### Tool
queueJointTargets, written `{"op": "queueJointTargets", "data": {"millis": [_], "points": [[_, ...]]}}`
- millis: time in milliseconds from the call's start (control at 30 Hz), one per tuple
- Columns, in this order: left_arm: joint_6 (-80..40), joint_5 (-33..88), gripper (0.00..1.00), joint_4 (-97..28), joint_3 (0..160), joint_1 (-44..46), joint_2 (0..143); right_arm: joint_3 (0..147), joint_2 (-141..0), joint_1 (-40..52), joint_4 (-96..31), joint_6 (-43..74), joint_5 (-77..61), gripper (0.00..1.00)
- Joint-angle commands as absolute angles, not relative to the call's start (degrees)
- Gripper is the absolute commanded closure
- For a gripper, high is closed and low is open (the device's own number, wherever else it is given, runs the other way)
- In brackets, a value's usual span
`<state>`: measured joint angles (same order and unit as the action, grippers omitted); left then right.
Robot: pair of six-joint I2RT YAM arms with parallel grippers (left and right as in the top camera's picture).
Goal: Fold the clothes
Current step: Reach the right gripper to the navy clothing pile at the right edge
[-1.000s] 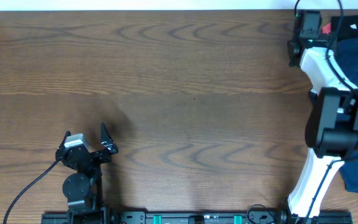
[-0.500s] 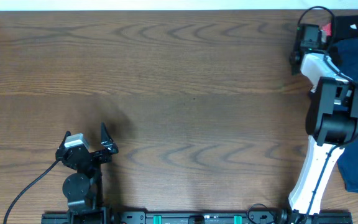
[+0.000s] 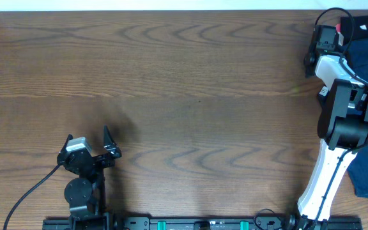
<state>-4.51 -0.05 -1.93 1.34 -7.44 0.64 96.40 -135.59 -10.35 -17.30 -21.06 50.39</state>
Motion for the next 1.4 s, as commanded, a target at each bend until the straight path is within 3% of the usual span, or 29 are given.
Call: {"op": "queueJointTargets", "data": {"millis": [0, 267, 500, 833, 1067, 1367], "points": [[-4.8, -1.6, 0.02, -4.1, 0.3, -7.7, 0.6, 97.4, -136.4, -10.4, -17.3, -19.6, 51.9, 0.74], [-4.8, -1.6, 0.02, -4.1, 0.3, -7.7, 0.6, 97.4, -136.4, -10.4, -17.8, -17.1, 52.7, 0.99], [-4.8, -1.6, 0.02, -4.1, 0.3, -7.7, 0.6, 97.4, -133.2, -10.4, -19.8, -9.3, 53.3, 0.99], [-4.8, -1.6, 0.02, -4.1, 0.3, -7.7, 0.6, 97.4, -122.1, -10.5, -26.3, 2.9, 43.4, 0.99], [-4.8, -1.6, 0.02, -4.1, 0.3, -7.7, 0.6, 97.4, -120.7, -10.4, -28.1, 3.0, 42.0, 0.99], [-4.8, -1.6, 0.02, -4.1, 0.3, -7.7, 0.6, 97.4, -120.7, -5.9, -29.6, 4.5, 29.8, 0.99]]}}
